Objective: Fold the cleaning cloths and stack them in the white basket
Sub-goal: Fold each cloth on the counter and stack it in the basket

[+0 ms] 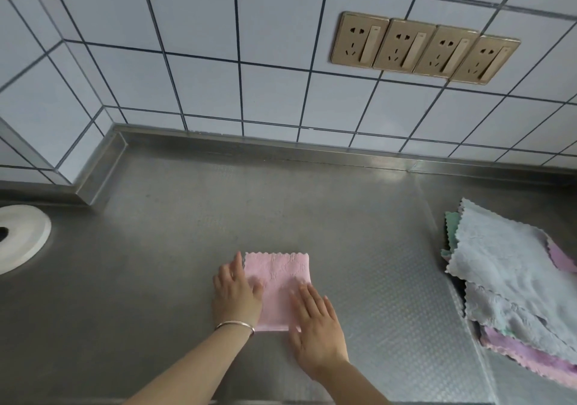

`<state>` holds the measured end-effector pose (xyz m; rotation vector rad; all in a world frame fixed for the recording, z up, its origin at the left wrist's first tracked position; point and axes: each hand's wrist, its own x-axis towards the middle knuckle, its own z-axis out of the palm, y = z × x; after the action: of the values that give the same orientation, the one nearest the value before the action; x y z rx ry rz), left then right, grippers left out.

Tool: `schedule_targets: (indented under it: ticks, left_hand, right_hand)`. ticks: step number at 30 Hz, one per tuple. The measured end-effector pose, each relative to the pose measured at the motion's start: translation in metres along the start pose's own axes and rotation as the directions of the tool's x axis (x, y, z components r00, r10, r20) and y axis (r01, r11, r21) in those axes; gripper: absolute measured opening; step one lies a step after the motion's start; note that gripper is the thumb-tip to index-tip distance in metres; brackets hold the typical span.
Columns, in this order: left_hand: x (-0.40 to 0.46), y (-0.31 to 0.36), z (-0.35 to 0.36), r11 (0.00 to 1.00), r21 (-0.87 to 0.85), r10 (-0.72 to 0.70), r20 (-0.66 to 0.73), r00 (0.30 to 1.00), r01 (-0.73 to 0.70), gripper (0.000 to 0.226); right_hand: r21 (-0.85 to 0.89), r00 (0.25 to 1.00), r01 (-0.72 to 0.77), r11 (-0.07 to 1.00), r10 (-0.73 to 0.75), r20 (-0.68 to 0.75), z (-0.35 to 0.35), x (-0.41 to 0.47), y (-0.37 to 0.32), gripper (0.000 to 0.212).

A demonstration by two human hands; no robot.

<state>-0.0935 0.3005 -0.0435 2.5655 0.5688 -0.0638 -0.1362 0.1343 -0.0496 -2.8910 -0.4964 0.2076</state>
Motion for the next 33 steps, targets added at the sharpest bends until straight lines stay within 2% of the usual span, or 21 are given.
schedule_targets:
  ticks: [1,2,4,9,12,14,16,18,20,22,24,25,30,32,33]
  left_hand:
    - [-0.003,-0.003,0.003,0.987,0.094,0.140,-0.059,0.988,-0.134,0.059]
    - [-0.006,-0.005,0.007,0.953,0.173,0.262,-0.061,0.963,-0.248,0.055]
    - [-0.011,-0.008,0.016,0.866,0.291,0.410,0.053,0.911,-0.406,0.059]
    - [-0.007,-0.027,0.033,0.814,0.376,0.407,0.173,0.897,-0.443,0.070]
    - [-0.004,-0.029,0.031,0.805,0.401,0.390,0.196,0.900,-0.436,0.077]
    - [-0.003,-0.022,0.025,0.774,0.456,0.354,0.263,0.898,-0.439,0.081]
    - [-0.003,-0.012,0.015,0.829,0.405,0.322,0.217,0.922,-0.385,0.078]
    - [-0.005,-0.004,0.007,0.944,0.250,0.189,0.122,0.974,-0.215,0.062]
    - [-0.006,0.003,0.000,0.998,0.053,-0.014,-0.042,0.999,0.016,0.048]
    - [-0.007,0.005,-0.004,0.980,-0.020,-0.197,-0.121,0.973,0.196,0.041]
    - [-0.011,0.004,-0.002,0.941,0.029,-0.335,-0.044,0.941,0.337,0.041]
    - [-0.013,0.003,0.000,0.927,0.064,-0.369,-0.009,0.930,0.369,0.043]
    - [-0.017,0.007,0.002,0.906,0.139,-0.414,0.095,0.905,0.400,0.049]
    - [-0.018,0.012,-0.003,0.914,0.126,-0.403,0.159,0.901,0.387,0.045]
    - [-0.020,0.017,-0.007,0.918,0.062,-0.396,0.190,0.898,0.392,0.041]
  right_hand:
    - [-0.004,1.000,0.022,1.000,-0.022,-0.020,-0.004,0.004,0.000,0.058]
    - [-0.021,0.999,0.031,0.999,-0.031,-0.032,-0.007,0.011,0.001,0.056]
    - [-0.050,0.998,0.033,0.998,-0.036,-0.054,-0.007,0.028,0.003,0.054]
    - [-0.054,0.997,0.027,0.998,-0.022,0.080,-0.001,0.046,0.015,0.050]
    - [-0.060,0.986,0.020,0.998,-0.010,0.168,0.004,0.047,0.017,0.060]
    - [-0.056,0.983,0.013,0.998,-0.003,0.183,0.002,0.049,0.016,0.061]
    - [-0.031,0.986,0.014,0.999,-0.008,0.164,-0.010,0.051,0.013,0.065]
    - [0.071,0.985,-0.050,0.996,0.037,0.168,-0.015,0.056,0.012,0.058]
    - [0.258,0.965,-0.244,0.935,0.207,0.161,-0.020,0.057,0.012,0.056]
    - [0.412,0.894,-0.437,0.799,0.437,0.101,-0.026,0.055,0.013,0.050]
    - [0.488,0.768,-0.620,0.614,0.601,0.221,-0.028,0.053,0.015,0.044]
    - [0.468,0.725,-0.679,0.566,0.619,0.303,-0.028,0.052,0.015,0.042]
    - [0.309,0.670,-0.717,0.625,0.493,0.556,-0.030,0.052,0.009,0.039]
    - [0.357,0.665,-0.726,0.587,0.469,0.581,-0.033,0.050,0.009,0.034]
    - [0.421,0.673,-0.731,0.537,0.465,0.575,-0.035,0.049,0.010,0.031]
